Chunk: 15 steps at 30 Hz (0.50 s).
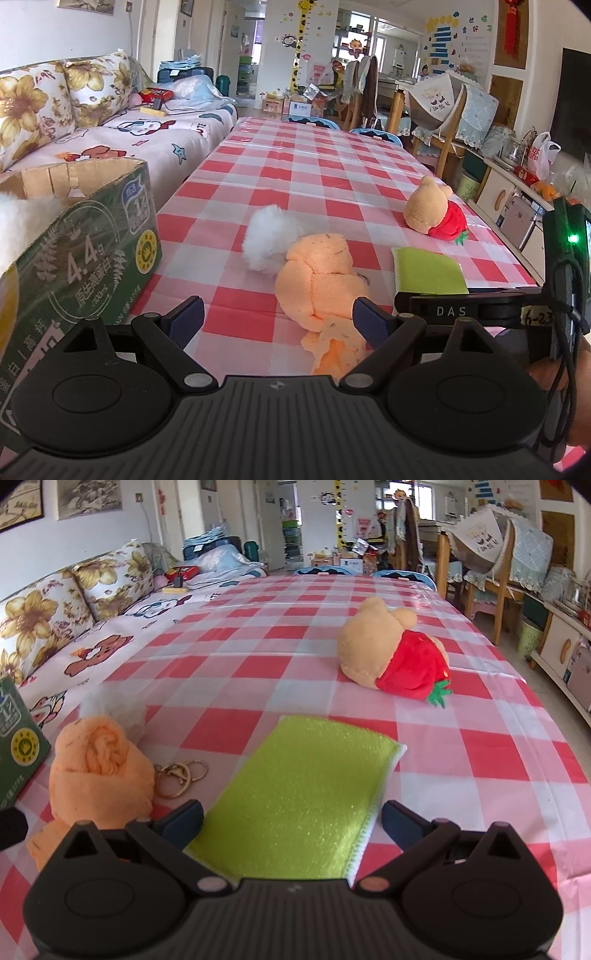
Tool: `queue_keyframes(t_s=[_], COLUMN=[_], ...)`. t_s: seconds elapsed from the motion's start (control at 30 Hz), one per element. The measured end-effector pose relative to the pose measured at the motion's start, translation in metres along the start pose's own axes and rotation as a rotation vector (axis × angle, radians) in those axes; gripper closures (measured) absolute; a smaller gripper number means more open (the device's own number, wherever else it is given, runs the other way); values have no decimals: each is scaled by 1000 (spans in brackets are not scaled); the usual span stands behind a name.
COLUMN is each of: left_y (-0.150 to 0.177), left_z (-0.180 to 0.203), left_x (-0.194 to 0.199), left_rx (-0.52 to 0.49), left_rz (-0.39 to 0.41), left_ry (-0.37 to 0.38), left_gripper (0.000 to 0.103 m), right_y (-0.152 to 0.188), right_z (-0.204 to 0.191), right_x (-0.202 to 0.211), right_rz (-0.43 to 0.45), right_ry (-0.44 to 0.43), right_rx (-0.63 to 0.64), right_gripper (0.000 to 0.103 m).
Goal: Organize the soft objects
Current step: 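Grasp the green sponge pad with the right tool while the left tool grasps the orange knitted plush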
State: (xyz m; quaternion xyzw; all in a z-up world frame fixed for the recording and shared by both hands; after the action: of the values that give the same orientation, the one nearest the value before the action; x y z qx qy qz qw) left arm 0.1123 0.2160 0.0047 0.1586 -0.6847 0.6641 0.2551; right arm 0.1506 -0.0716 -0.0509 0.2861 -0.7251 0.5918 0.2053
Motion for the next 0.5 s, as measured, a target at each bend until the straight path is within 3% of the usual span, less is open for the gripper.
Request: queue_keyframes(t_s=[0.2, 0.33, 0.5], left_y=[1, 0, -2], left_z=[2, 4, 13], left_x=[-6, -11, -21], left_rx=[8, 30, 23], left_rz=[-7, -11, -4], left_ry=[15, 40, 43], left_gripper=[0, 0, 0], right_y=[7, 4, 0], right_z=[15, 33, 29], right_x=[9, 10, 10], right_rz=[30, 34, 39], right_ry=[22, 49, 13], right_rx=[87, 51, 29], right_gripper=[1, 1, 1])
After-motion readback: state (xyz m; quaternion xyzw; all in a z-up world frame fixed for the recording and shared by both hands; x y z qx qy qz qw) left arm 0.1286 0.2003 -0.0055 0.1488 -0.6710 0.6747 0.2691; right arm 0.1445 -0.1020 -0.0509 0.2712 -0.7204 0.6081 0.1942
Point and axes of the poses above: each gripper's, at about its wrist camera, not at the fingertips, and x roughly against the way its jaws point, z to its right, y to its underside, the point moved 1 cm from there along -x, roughly the way its jaws point, and after that the axes turned 5 degrees about -x, right-handed, at the moved point
